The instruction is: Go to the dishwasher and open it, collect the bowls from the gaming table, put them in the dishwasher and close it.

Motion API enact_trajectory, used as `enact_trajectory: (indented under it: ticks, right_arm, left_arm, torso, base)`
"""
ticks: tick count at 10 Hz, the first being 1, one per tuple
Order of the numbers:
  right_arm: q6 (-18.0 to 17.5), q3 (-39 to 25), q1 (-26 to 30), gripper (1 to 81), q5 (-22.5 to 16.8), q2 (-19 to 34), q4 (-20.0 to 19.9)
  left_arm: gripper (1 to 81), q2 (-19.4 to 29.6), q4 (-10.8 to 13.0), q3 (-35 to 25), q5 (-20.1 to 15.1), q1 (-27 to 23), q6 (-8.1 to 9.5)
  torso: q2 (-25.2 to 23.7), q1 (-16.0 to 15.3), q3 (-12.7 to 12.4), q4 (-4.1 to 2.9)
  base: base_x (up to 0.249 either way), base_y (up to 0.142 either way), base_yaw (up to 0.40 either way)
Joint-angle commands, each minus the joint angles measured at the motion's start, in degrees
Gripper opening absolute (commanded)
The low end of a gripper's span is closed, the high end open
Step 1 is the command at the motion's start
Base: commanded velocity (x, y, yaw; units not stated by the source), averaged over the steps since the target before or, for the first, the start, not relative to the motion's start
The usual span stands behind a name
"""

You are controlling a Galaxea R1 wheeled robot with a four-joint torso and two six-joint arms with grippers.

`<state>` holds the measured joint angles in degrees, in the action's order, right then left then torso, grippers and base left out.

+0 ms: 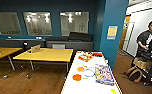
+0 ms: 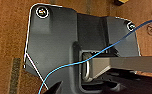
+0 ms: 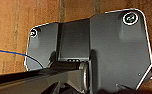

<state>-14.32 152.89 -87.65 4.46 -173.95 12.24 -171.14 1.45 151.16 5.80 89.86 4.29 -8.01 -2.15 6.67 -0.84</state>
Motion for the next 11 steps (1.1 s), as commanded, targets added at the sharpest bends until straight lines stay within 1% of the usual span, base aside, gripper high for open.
enact_trajectory:
  ticks: [1, 4, 5, 9, 10, 11]
  right_arm:
    - [0.3, -0.2, 2.9, 81.1, -2.6, 0.1, -0.2]
    - [0.3, -0.2, 3.0, 81.1, -2.6, 0.1, -0.3]
    - [0.2, -0.2, 2.9, 81.1, -2.6, 0.2, -0.4]
    - [-0.4, -0.7, 3.0, 81.1, -2.4, 1.1, -1.0]
    - [-0.4, -2.9, 2.8, 81.1, -2.4, 2.4, -0.7]
    - [-0.4, -6.7, 2.8, 81.1, -2.0, 4.7, -0.8]
  left_arm:
    - [81.1, 0.1, -0.1, -0.3, -3.1, -2.4, -0.42]
    - [81.1, 0.1, 0.0, -0.3, -3.1, -2.4, -0.42]
    - [81.1, 0.1, 0.0, -0.3, -3.1, -2.4, -0.42]
    - [81.1, 0.3, 0.4, -0.5, -3.0, -2.4, -0.42]
    - [81.1, 1.0, 0.5, -1.3, -2.8, -2.2, -0.51]
    - [81.1, 2.5, 0.5, -3.3, -2.3, -2.1, -0.51]
  torso:
    - [0.0, 0.0, 0.0, 0.0]
    - [0.0, 0.0, 0.0, 0.0]
    - [0.0, 0.0, 0.0, 0.0]
    - [0.0, 0.0, 0.0, 0.0]
    - [0.0, 0.0, 0.0, 0.0]
    - [0.0, 0.0, 0.0, 0.0]
  base:
    - [0.194, 0.0, 0.0]
    - [0.194, 0.0, 0.0]
    - [0.108, 0.0, 0.0]
    - [0.0, 0.0, 0.0]
    - [0.0, 0.0, 0.0]
    - [0.0, 0.0, 0.0]
